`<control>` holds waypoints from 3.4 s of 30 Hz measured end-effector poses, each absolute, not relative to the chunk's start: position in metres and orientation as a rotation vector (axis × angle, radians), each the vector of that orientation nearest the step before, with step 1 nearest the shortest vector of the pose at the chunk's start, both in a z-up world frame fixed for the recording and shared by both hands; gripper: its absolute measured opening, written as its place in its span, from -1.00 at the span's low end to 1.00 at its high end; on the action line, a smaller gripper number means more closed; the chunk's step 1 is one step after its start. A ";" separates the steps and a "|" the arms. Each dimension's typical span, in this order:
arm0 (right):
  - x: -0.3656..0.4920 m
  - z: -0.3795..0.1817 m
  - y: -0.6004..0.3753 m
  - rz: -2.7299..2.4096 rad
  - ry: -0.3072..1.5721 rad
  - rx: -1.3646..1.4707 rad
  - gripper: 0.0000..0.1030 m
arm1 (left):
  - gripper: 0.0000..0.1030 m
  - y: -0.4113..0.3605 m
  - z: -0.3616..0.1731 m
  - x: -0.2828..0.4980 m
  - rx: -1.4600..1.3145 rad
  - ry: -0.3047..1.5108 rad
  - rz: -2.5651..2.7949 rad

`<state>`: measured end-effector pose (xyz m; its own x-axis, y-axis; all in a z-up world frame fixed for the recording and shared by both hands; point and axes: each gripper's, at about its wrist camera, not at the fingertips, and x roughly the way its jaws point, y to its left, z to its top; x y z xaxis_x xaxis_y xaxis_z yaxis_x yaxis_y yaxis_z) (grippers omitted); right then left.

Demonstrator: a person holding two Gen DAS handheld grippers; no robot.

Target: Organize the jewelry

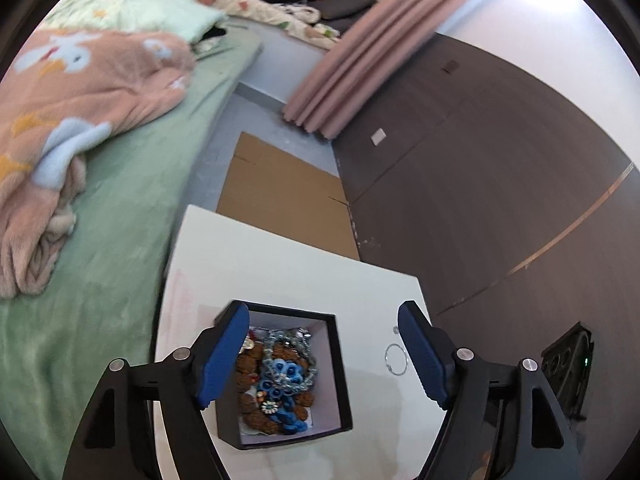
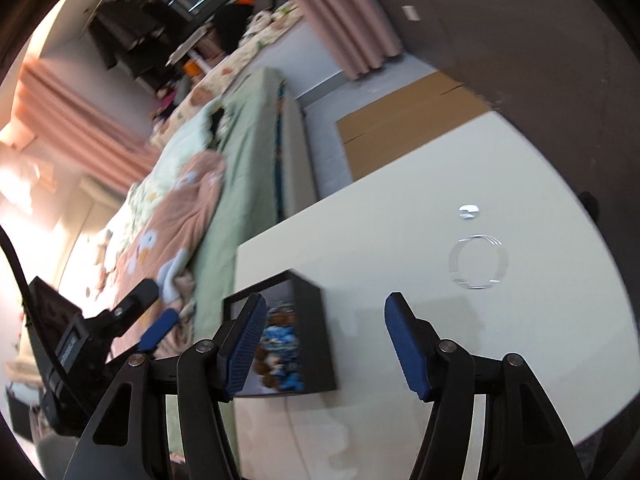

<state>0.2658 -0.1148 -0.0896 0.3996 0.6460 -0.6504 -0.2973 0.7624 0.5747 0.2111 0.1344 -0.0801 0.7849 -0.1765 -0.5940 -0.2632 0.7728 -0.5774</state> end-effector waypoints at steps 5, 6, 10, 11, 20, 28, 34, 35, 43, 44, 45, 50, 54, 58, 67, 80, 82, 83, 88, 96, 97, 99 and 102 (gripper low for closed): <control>0.269 -0.089 -0.160 0.552 0.963 0.442 0.29 | 0.51 0.111 -0.076 0.217 -0.632 0.706 0.027; 0.268 -0.088 -0.167 0.543 0.957 0.448 0.34 | 0.51 0.106 -0.076 0.219 -0.619 0.711 0.023; 0.267 -0.085 -0.194 0.511 0.922 0.474 0.50 | 0.51 0.081 -0.072 0.228 -0.544 0.741 0.009; 0.267 -0.086 -0.202 0.506 0.919 0.487 0.50 | 0.51 0.076 -0.072 0.229 -0.528 0.749 0.008; 0.271 -0.103 -0.246 0.474 0.905 0.563 0.50 | 0.44 0.017 -0.066 0.251 -0.378 0.814 -0.070; 0.279 -0.131 -0.267 0.480 0.904 0.641 0.50 | 0.05 -0.014 -0.088 0.286 -0.381 0.930 -0.075; 0.296 -0.135 -0.268 0.500 0.883 0.627 0.50 | -0.29 -0.033 -0.116 0.307 -0.402 1.023 -0.049; 0.300 -0.133 -0.270 0.508 0.871 0.623 0.50 | -0.29 -0.036 -0.118 0.309 -0.402 1.030 -0.041; 0.302 -0.141 -0.291 0.524 0.792 0.610 0.50 | -0.46 -0.063 -0.148 0.335 -0.337 1.106 0.036; 0.301 -0.146 -0.293 0.525 0.791 0.612 0.50 | -0.46 -0.065 -0.150 0.337 -0.327 1.113 0.046; 0.301 -0.152 -0.294 0.523 0.797 0.615 0.50 | -0.47 -0.069 -0.155 0.341 -0.316 1.125 0.057; 0.309 -0.172 -0.312 0.518 0.824 0.677 0.50 | -0.48 -0.081 -0.166 0.348 -0.255 1.149 0.113; 0.309 -0.177 -0.322 0.510 0.819 0.704 0.50 | -0.49 -0.091 -0.171 0.350 -0.186 1.143 0.159; 0.306 -0.179 -0.329 0.500 0.811 0.724 0.50 | -0.57 -0.095 -0.180 0.351 -0.168 1.171 0.189; 0.303 -0.182 -0.330 0.497 0.825 0.722 0.50 | -0.96 -0.093 -0.180 0.350 -0.139 1.164 0.204; 0.303 -0.169 -0.290 0.521 0.840 0.619 0.50 | -0.97 -0.055 -0.147 0.336 -0.207 1.081 0.147; 0.305 -0.168 -0.282 0.523 0.847 0.587 0.50 | -0.97 -0.048 -0.141 0.331 -0.221 1.062 0.135; 0.306 -0.167 -0.276 0.522 0.854 0.568 0.50 | -0.97 -0.044 -0.138 0.329 -0.225 1.053 0.129; 0.313 -0.165 -0.252 0.518 0.883 0.486 0.50 | -0.97 -0.023 -0.125 0.314 -0.269 0.990 0.086; 0.324 -0.156 -0.202 0.523 0.940 0.272 0.34 | -0.97 0.031 -0.116 0.286 -0.425 0.924 0.061; 0.326 -0.154 -0.198 0.524 0.938 0.256 0.34 | -0.97 0.037 -0.109 0.283 -0.428 0.906 0.061; 0.330 -0.150 -0.190 0.529 0.932 0.234 0.33 | -0.97 0.045 -0.095 0.278 -0.427 0.872 0.062; 0.337 -0.150 -0.175 0.517 0.936 0.171 0.24 | -0.97 0.061 -0.082 0.270 -0.447 0.833 0.066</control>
<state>0.3367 -0.1750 -0.1496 0.4817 0.4944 -0.7235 -0.3492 0.8656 0.3590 0.2700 0.0610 -0.0821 0.6760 -0.1161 -0.7277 -0.2295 0.9052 -0.3576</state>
